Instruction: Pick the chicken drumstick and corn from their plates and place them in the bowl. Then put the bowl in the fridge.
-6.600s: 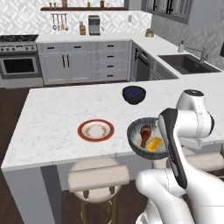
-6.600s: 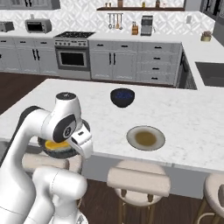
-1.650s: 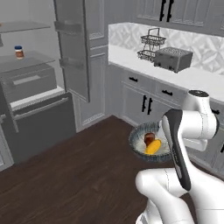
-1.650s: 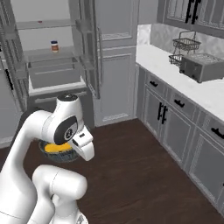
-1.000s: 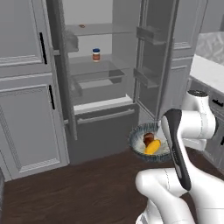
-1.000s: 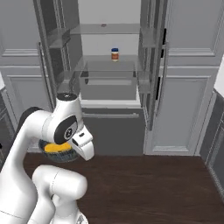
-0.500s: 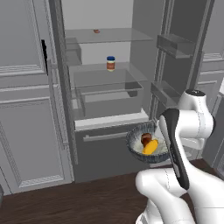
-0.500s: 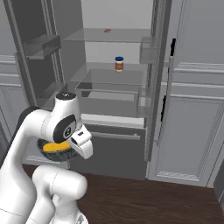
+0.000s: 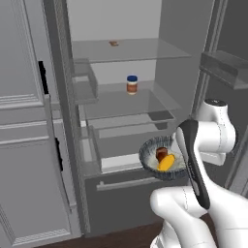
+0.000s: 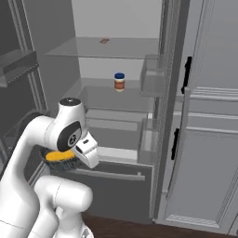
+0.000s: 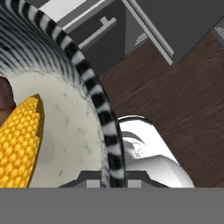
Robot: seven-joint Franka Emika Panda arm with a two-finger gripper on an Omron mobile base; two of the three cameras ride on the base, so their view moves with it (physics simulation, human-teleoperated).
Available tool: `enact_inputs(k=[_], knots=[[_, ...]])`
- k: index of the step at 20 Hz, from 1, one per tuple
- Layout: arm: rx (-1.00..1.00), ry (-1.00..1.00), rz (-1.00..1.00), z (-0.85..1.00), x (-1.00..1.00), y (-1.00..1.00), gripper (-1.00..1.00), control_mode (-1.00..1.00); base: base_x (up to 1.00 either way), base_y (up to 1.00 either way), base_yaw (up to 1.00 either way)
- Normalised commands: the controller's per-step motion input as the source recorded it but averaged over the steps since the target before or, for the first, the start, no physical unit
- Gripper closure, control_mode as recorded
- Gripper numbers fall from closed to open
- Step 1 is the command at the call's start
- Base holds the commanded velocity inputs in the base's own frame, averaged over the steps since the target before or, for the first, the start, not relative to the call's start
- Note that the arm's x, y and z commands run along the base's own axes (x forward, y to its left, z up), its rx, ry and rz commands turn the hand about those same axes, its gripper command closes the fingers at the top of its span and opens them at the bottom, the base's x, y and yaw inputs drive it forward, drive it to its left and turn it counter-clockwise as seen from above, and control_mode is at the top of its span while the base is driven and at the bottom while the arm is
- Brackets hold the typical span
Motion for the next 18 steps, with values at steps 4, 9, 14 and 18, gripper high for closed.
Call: enact_inputs(k=[4, 9, 14, 18], knots=[[0.00, 0.00, 0.00, 0.00, 0.00, 0.00, 1.00, 1.00, 0.73, 0.03, 0.02], [0.00, 0.00, 0.00, 0.00, 0.00, 0.00, 1.00, 1.00, 0.49, 0.02, 0.04], [0.01, -0.04, 0.00, 0.00, -0.17, 0.00, 1.00, -1.00, -0.36, -0.01, 0.02], [0.08, -0.20, -0.04, 0.00, 0.19, 0.23, 1.00, -1.00, 0.00, 0.00, 0.00]])
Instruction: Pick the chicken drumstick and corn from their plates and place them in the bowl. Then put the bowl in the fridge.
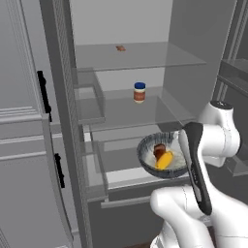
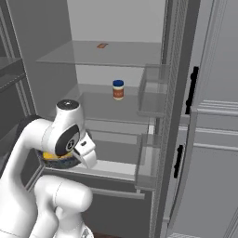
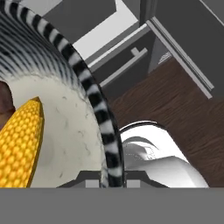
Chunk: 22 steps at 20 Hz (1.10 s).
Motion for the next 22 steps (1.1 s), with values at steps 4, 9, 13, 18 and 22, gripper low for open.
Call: enact_inputs(k=[4, 9, 13, 18, 22], knots=[[0.08, -0.07, -0.07, 0.03, 0.81, 0.24, 1.00, -1.00, 0.00, 0.00, 0.00], [0.01, -0.02, -0.06, 0.25, 1.00, 0.51, 1.00, -1.00, 0.00, 0.00, 0.00], [0.02, -0.03, -0.01, 0.37, 1.00, 0.24, 1.00, -1.00, 0.00, 0.00, 0.00], [0.12, 0.00, 0.00, 0.15, 1.00, 0.03, 1.00, -1.00, 0.00, 0.00, 0.00], [0.11, 0.00, 0.00, -0.02, 1.00, 0.07, 1.00, -1.00, 0.00, 0.00, 0.00]])
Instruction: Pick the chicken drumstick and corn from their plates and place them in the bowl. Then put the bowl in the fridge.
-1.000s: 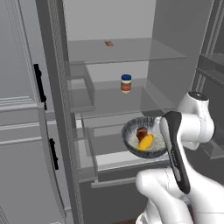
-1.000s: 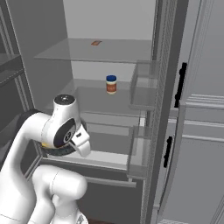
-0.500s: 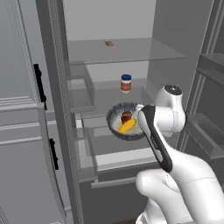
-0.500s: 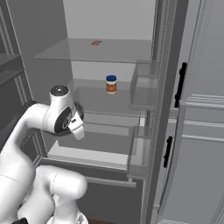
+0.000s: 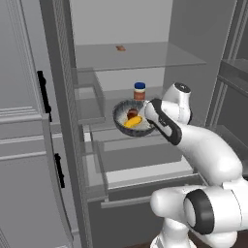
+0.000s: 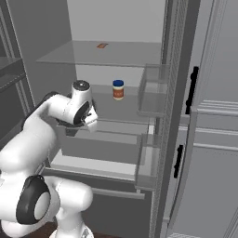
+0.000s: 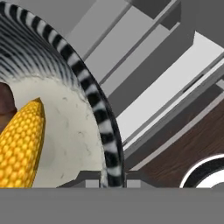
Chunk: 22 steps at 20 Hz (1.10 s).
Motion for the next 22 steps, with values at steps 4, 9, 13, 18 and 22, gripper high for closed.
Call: enact_inputs(k=[4, 9, 13, 18, 22], knots=[[0.12, 0.00, 0.00, 0.00, 1.00, 0.09, 1.00, -1.00, 0.00, 0.00, 0.00], [0.03, 0.01, 0.00, -0.23, 0.62, 0.29, 1.00, -1.00, 0.00, 0.00, 0.00], [0.00, 0.00, 0.00, -0.47, 0.45, 0.26, 1.00, -1.00, 0.00, 0.00, 0.00], [0.00, 0.00, 0.00, -0.37, 0.56, 0.07, 1.00, -1.00, 0.00, 0.00, 0.00], [0.00, 0.00, 0.00, -0.01, 0.82, 0.02, 1.00, -1.00, 0.00, 0.00, 0.00]])
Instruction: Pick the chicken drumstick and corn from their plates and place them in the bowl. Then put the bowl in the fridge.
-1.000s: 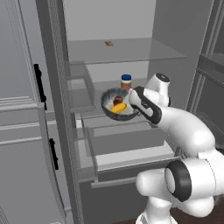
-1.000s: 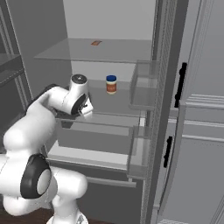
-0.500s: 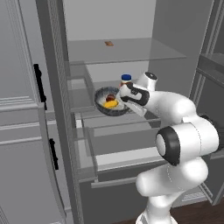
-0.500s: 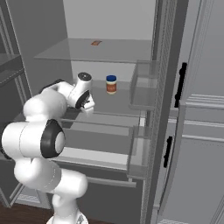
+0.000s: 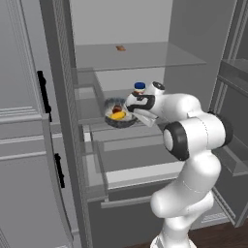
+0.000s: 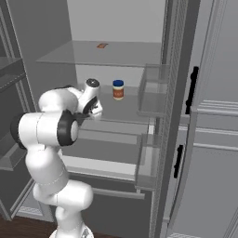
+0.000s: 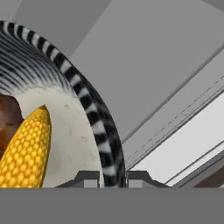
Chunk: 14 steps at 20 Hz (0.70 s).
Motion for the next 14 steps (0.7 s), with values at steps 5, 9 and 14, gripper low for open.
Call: enact_inputs(k=[5, 9, 14], knots=[[0.00, 0.00, 0.00, -0.03, 0.69, 0.16, 1.00, -1.00, 0.00, 0.00, 0.00], [0.00, 0.00, 0.00, -0.29, 0.35, 0.37, 1.00, -1.00, 0.00, 0.00, 0.00], [0.00, 0.00, -0.01, -0.29, 0.31, 0.28, 1.00, -1.00, 0.00, 0.00, 0.00]])
